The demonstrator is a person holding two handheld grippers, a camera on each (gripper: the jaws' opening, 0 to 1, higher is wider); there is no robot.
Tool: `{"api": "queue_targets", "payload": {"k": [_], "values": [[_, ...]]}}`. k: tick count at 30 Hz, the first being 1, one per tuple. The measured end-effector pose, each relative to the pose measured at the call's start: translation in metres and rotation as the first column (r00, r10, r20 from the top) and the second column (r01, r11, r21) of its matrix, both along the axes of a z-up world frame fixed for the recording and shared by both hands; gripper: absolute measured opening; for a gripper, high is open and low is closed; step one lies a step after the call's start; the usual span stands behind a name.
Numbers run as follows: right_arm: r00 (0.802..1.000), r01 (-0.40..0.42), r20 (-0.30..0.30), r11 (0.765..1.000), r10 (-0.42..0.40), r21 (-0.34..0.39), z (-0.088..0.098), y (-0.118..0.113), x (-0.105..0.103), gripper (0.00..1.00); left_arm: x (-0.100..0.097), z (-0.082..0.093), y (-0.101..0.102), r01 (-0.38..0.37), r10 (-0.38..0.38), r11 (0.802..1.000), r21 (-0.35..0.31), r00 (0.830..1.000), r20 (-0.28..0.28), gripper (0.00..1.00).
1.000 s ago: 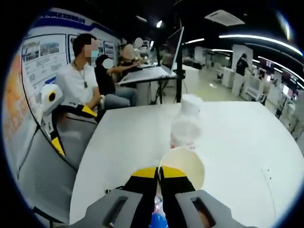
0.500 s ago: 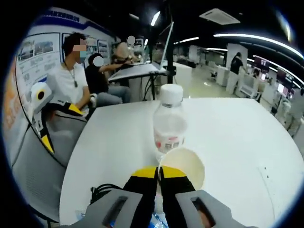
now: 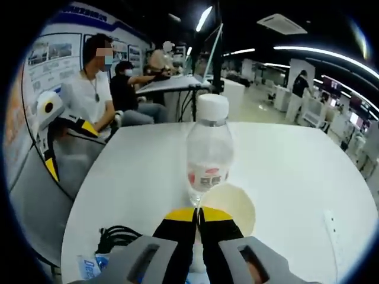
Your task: Arrange the tabletop items into an orderly group along one side of the table until the central work area is clear of visible clutter.
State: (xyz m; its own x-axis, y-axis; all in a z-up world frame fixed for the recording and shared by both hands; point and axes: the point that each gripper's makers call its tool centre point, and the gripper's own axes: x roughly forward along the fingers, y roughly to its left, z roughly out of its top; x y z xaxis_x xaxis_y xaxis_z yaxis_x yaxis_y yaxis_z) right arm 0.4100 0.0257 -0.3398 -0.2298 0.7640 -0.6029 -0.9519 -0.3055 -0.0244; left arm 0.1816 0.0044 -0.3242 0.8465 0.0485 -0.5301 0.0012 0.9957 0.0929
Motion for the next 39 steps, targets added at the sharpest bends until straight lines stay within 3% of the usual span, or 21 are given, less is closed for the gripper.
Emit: {"api": "queue_targets", "payload": {"k": [14, 17, 21, 24, 29, 34, 36, 39], "values": [[1.000, -0.015, -0.024, 1.000, 0.014, -0.020, -0.003, 0.000, -0.008, 0.00, -0.001, -0.003, 0.001, 0.003, -0.003, 1.000, -0.002, 1.000, -0.006, 0.80], [0.998, 0.014, -0.057, 0.999, -0.016, -0.032, -0.004, 0.000, -0.007, 0.00, 0.000, -0.002, 0.001, 0.002, -0.002, 1.000, 0.000, 1.000, -0.004, 0.80], [0.998, 0.037, -0.055, 0.999, -0.038, -0.029, -0.002, 0.000, -0.007, 0.00, 0.000, -0.002, 0.001, 0.003, -0.003, 1.000, 0.001, 1.000, -0.005, 0.80], [0.994, 0.060, -0.087, 0.998, -0.059, 0.005, 0.004, 0.002, -0.007, 0.07, 0.000, -0.001, 0.001, 0.003, -0.003, 1.000, 0.001, 1.000, -0.004, 0.80], [0.995, 0.061, -0.085, 0.998, -0.060, 0.013, 0.008, 0.000, -0.005, 0.10, 0.001, 0.001, 0.000, 0.003, -0.003, 1.000, 0.004, 1.000, 0.000, 0.80], [0.984, 0.134, -0.126, 0.989, -0.126, 0.060, 0.022, -0.001, -0.003, 0.26, 0.001, 0.001, 0.000, 0.003, -0.003, 1.000, 0.001, 1.000, 0.003, 0.82], [0.974, 0.164, -0.162, 0.986, -0.156, 0.041, 0.029, -0.006, -0.009, 0.30, 0.001, 0.002, 0.000, 0.002, -0.002, 1.000, 0.000, 1.000, 0.009, 0.82], [0.970, 0.193, -0.161, 0.979, -0.182, 0.059, 0.041, -0.012, -0.016, 0.36, 0.002, 0.004, -0.001, 0.000, 0.001, 1.000, -0.003, 1.000, 0.017, 0.84]]}}
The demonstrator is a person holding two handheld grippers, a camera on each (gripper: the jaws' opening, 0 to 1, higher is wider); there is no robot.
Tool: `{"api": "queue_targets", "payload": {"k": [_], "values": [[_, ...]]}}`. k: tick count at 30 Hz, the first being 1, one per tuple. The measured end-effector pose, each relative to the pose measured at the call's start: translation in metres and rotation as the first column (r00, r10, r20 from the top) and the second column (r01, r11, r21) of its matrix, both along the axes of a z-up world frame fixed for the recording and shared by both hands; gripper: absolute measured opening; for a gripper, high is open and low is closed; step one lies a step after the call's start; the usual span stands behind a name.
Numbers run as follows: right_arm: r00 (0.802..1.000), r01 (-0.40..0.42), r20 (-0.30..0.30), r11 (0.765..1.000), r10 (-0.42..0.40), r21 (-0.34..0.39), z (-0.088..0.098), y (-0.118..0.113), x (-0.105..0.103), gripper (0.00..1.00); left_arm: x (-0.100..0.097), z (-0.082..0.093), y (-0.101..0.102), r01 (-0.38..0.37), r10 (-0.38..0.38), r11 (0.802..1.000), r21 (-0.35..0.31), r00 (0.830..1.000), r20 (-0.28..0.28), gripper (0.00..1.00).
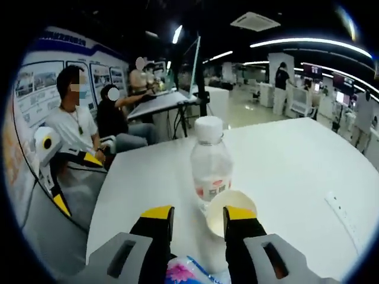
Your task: Arrange the tabletop items into an orderly group along one side of the table until the central work area is clear of visible clutter.
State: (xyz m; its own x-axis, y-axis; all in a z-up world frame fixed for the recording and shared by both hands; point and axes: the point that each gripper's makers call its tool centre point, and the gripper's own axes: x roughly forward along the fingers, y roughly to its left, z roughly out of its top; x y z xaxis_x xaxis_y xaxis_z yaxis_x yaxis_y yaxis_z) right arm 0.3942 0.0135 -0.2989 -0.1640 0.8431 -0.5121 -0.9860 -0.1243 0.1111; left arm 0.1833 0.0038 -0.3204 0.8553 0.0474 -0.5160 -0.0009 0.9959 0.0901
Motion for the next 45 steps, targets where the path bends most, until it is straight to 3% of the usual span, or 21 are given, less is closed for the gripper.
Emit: {"api": "queue_targets", "payload": {"k": [2, 8, 9, 15, 18, 23, 30, 35, 37, 38, 40, 45], "values": [[0.999, 0.021, -0.025, 1.000, -0.021, -0.002, -0.001, -0.002, 0.002, 0.39, 0.000, 0.001, -0.001, 0.000, 0.000, 1.000, 0.000, 1.000, 0.002, 0.84], [0.995, 0.093, -0.045, 0.996, -0.092, 0.014, 0.021, -0.021, -0.013, 0.46, 0.001, 0.002, -0.002, 0.004, -0.004, 1.000, -0.002, 1.000, 0.012, 0.85], [0.988, 0.140, -0.069, 0.990, -0.138, 0.023, 0.024, -0.026, -0.011, 0.48, 0.001, 0.002, -0.002, 0.005, -0.005, 1.000, -0.002, 1.000, 0.014, 0.85], [0.969, 0.235, -0.092, 0.971, -0.231, 0.037, 0.029, -0.052, -0.015, 0.55, 0.002, 0.004, -0.003, 0.008, -0.008, 1.000, -0.007, 1.000, 0.030, 0.86], [0.961, 0.263, -0.098, 0.964, -0.259, 0.031, 0.028, -0.065, -0.012, 0.55, 0.002, 0.004, -0.004, 0.014, -0.014, 1.000, -0.010, 0.999, 0.033, 0.85], [0.952, 0.295, -0.091, 0.955, -0.292, 0.023, 0.033, -0.085, -0.026, 0.59, 0.002, 0.006, -0.006, 0.022, -0.021, 0.999, -0.024, 0.999, 0.044, 0.85], [0.917, 0.396, -0.069, 0.918, -0.394, 0.025, 0.037, -0.119, -0.039, 0.62, 0.003, 0.014, -0.006, 0.013, -0.006, 0.995, -0.096, 0.997, 0.077, 0.87], [0.864, 0.498, -0.100, 0.867, -0.494, 0.027, 0.034, -0.149, -0.048, 0.62, 0.004, 0.020, -0.007, 0.008, 0.007, 0.989, -0.151, 0.995, 0.101, 0.89], [0.821, 0.565, -0.119, 0.824, -0.558, 0.031, 0.035, -0.166, -0.054, 0.62, 0.003, 0.018, -0.008, 0.023, -0.008, 0.988, -0.155, 0.995, 0.097, 0.89], [0.815, 0.574, -0.123, 0.818, -0.567, 0.033, 0.036, -0.169, -0.055, 0.62, 0.003, 0.018, -0.010, 0.031, -0.016, 0.987, -0.157, 0.995, 0.096, 0.89], [0.765, 0.638, -0.153, 0.768, -0.626, 0.049, 0.038, -0.187, -0.063, 0.62, 0.004, 0.017, -0.015, 0.049, -0.034, 0.985, -0.165, 0.995, 0.091, 0.89], [0.664, 0.742, -0.184, 0.669, -0.725, 0.040, 0.036, -0.225, -0.073, 0.62, 0.004, 0.015, -0.016, 0.048, -0.032, 0.978, -0.202, 0.996, 0.083, 0.91]]}}
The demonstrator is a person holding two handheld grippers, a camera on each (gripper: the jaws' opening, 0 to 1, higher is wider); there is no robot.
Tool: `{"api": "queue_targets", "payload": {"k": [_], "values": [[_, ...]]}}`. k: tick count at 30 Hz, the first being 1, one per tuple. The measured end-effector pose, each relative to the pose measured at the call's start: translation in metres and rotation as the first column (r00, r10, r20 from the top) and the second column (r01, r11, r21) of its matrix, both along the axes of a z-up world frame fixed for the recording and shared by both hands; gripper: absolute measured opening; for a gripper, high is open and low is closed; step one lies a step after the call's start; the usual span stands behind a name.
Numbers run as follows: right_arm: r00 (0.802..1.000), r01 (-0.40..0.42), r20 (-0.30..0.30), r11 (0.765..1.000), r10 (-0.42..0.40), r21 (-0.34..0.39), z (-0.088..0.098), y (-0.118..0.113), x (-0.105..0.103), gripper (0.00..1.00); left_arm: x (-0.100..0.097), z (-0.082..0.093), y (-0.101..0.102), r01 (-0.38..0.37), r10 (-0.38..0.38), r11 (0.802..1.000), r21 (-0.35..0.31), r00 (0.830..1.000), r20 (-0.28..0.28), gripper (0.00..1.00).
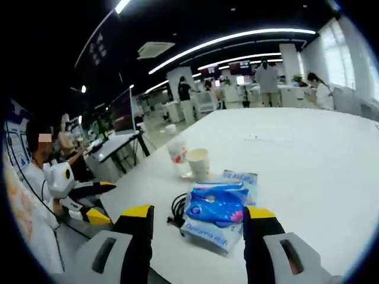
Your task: Arrange the tabletop items into an orderly group along one side of the table until the central work area is clear of visible clutter.
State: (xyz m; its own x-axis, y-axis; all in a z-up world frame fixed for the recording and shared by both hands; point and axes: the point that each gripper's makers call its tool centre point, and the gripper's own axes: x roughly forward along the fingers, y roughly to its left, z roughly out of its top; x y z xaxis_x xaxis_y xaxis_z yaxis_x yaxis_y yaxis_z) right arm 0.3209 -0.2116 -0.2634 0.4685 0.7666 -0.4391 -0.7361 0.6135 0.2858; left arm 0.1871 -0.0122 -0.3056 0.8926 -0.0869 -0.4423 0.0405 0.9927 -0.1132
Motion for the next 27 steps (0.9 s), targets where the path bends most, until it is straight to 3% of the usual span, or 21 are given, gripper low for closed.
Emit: {"api": "queue_targets", "payload": {"k": [4, 9, 15, 21, 27], "values": [[0.993, 0.117, -0.008, 0.993, -0.116, 0.014, -0.001, -0.023, -0.008, 0.61, 0.000, -0.003, 0.007, -0.039, 0.038, 0.997, -0.070, 0.999, -0.014, 0.90], [0.986, 0.167, -0.029, 0.986, -0.166, 0.019, -0.010, -0.035, -0.025, 0.59, 0.001, -0.004, 0.016, -0.090, 0.089, 0.988, -0.128, 0.996, -0.018, 0.92], [0.981, 0.192, -0.017, 0.981, -0.191, 0.031, -0.002, -0.033, -0.034, 0.59, -0.001, -0.011, 0.002, -0.019, 0.015, 0.997, -0.075, 0.999, -0.051, 0.88], [0.983, 0.182, 0.002, 0.983, -0.182, 0.002, 0.000, -0.037, -0.043, 0.58, -0.001, -0.007, -0.005, 0.010, -0.012, 0.996, -0.089, 1.000, -0.027, 0.90], [0.978, 0.210, -0.009, 0.978, -0.210, 0.015, -0.002, -0.054, -0.030, 0.58, -0.001, -0.007, -0.013, 0.051, -0.052, 0.997, -0.058, 0.998, -0.025, 0.91]]}}
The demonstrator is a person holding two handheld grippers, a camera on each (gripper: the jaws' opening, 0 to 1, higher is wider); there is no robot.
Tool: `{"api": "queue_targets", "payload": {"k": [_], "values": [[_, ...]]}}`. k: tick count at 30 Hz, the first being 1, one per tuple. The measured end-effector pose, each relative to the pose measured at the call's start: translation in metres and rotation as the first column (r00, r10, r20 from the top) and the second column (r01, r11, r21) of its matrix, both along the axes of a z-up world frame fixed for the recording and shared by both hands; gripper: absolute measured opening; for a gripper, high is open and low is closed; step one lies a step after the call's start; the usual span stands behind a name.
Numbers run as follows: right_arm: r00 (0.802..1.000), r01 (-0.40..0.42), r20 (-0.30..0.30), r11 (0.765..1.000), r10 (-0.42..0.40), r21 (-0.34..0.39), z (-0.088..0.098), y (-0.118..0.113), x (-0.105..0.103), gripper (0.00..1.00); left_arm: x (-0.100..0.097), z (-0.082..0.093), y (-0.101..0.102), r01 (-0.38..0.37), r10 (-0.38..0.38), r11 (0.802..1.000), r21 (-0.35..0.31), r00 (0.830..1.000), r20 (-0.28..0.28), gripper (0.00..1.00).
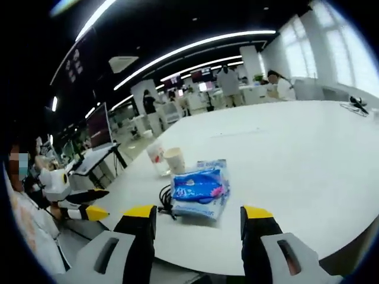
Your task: Arrange the tabletop items into an orderly group along one side of the table until the central work area is clear of visible clutter.
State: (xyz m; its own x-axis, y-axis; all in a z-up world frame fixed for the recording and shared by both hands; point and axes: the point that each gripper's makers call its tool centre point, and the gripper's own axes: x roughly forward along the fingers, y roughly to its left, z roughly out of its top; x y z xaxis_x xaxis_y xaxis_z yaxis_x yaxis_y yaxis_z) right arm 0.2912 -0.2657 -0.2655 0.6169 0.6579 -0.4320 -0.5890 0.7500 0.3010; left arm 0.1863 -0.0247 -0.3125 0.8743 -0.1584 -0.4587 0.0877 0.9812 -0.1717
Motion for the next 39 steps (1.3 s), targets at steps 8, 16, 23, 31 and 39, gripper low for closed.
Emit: {"api": "queue_targets", "payload": {"k": [8, 16, 23, 31, 39], "values": [[0.998, -0.052, -0.019, 0.996, 0.053, 0.069, -0.013, -0.016, 0.046, 0.58, 0.000, -0.004, 0.012, -0.028, 0.030, 0.995, 0.092, 0.999, -0.022, 0.97], [0.959, -0.282, -0.028, 0.959, 0.282, 0.019, -0.008, -0.021, 0.073, 0.58, 0.006, 0.017, 0.020, -0.191, 0.194, 0.979, 0.070, 0.981, -0.033, 1.00], [0.908, -0.412, -0.053, 0.910, 0.415, 0.047, -0.005, -0.040, 0.095, 0.58, 0.038, 0.045, -0.026, -0.242, 0.242, 0.967, 0.079, 0.970, 0.003, 1.00], [0.929, -0.367, -0.012, 0.926, 0.369, 0.086, 0.009, -0.049, 0.118, 0.58, 0.067, 0.049, -0.044, -0.269, 0.269, 0.963, -0.012, 0.963, 0.026, 0.98], [0.938, -0.341, -0.051, 0.940, 0.342, 0.034, 0.002, -0.049, 0.119, 0.55, 0.085, 0.038, -0.043, -0.323, 0.327, 0.939, -0.114, 0.945, 0.014, 0.90]]}}
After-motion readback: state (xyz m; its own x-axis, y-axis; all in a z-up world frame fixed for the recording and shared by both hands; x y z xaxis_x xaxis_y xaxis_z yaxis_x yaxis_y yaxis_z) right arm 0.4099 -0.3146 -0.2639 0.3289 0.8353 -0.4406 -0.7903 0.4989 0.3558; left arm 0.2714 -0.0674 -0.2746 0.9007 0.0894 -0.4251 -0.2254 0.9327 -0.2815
